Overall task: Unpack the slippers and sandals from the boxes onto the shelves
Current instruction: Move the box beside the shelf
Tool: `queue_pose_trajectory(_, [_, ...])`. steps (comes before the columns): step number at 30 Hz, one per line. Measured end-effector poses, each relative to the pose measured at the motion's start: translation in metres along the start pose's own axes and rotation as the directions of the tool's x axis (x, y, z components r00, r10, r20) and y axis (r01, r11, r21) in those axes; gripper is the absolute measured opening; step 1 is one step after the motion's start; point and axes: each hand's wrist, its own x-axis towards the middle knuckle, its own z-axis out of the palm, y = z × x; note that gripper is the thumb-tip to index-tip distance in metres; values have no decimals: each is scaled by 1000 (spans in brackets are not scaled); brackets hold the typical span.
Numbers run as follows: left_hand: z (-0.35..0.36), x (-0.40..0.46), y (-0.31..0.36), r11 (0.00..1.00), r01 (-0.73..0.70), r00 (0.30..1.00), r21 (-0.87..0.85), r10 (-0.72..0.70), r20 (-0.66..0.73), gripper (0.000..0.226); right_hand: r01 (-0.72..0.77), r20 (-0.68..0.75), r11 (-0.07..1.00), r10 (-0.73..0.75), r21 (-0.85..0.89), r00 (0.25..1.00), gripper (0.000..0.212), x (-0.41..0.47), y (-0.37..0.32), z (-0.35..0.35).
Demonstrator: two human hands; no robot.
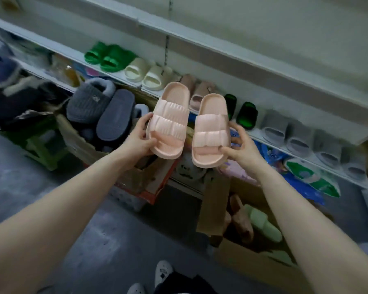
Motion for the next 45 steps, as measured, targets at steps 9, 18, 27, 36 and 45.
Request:
queue_pose_trajectory(9, [-85,23,28,999,-17,968,30,24,-250,76,128,173,992,-125,-9,977,78,96,-62,65])
queue_pose_trajectory(18, [-208,49,3,1000,3,917,9,1,-399,77,201,308,980,-194,8,931,76,184,-94,193])
queue_pose_trajectory(27, [-407,77,4,1000,-9,909,9,12,-416,75,197,280,979,-201,42,939,77,255,-151,368])
queue_pose_trajectory(36, [-548,131,8,1000,3,928,-1,-3,-372,78,137,224,990,-143,39,964,88,317,-201,484])
queue_pose_trajectory(45, [-647,259,-7,997,30,949,70,-6,-316,78,88,214,995,-96,46,972,82,439,-205,557])
